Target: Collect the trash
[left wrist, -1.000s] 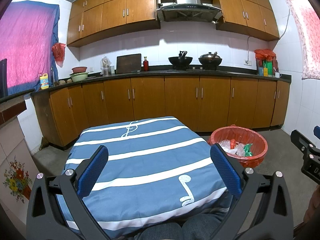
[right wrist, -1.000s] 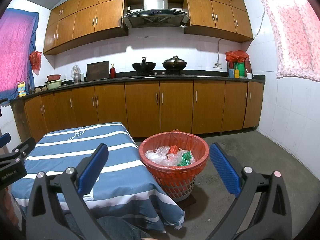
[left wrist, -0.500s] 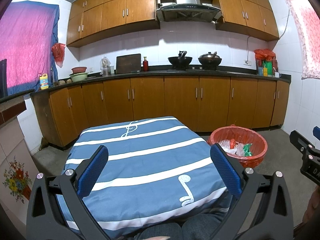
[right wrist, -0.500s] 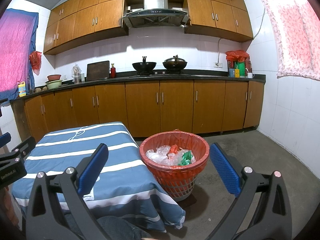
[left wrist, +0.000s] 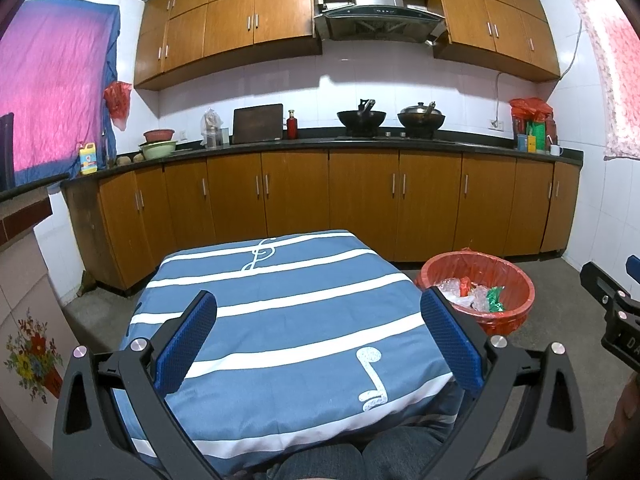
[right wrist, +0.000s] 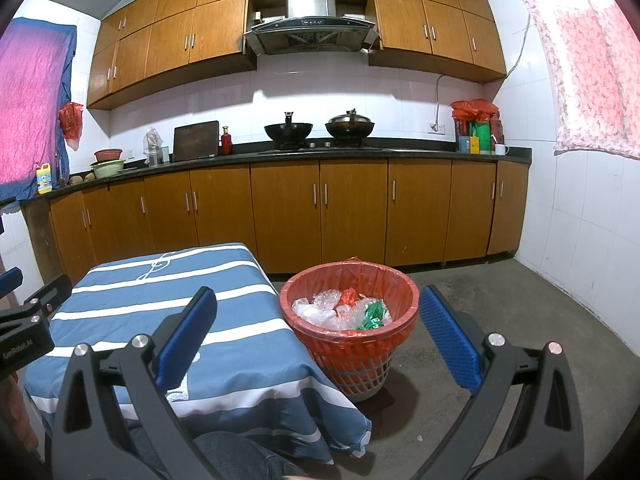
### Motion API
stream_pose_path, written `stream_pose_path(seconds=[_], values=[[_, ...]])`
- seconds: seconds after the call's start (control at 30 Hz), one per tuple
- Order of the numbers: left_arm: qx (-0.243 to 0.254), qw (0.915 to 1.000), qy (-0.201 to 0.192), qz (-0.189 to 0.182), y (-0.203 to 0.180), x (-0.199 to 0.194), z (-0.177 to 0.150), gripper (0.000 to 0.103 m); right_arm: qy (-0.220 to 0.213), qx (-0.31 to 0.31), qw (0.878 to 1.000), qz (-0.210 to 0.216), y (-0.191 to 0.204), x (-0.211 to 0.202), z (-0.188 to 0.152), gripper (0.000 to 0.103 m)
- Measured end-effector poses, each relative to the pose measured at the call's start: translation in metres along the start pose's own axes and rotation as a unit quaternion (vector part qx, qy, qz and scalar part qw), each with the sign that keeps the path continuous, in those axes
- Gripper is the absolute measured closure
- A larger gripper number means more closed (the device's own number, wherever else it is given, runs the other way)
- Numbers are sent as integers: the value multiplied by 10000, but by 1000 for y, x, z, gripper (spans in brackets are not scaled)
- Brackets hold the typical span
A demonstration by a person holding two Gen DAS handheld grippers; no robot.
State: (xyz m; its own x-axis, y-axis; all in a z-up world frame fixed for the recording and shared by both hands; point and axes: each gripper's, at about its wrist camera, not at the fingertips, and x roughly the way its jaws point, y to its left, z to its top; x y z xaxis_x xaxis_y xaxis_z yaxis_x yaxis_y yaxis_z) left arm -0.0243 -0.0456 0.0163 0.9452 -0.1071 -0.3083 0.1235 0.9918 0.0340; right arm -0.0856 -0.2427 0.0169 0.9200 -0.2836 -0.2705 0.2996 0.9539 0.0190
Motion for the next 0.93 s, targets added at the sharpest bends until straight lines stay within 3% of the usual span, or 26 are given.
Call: stream_pose_path(seconds=[0.93], values=[[6, 10000, 14, 26, 2, 1, -5, 2, 22, 9, 10000, 14, 2, 1, -3, 4]])
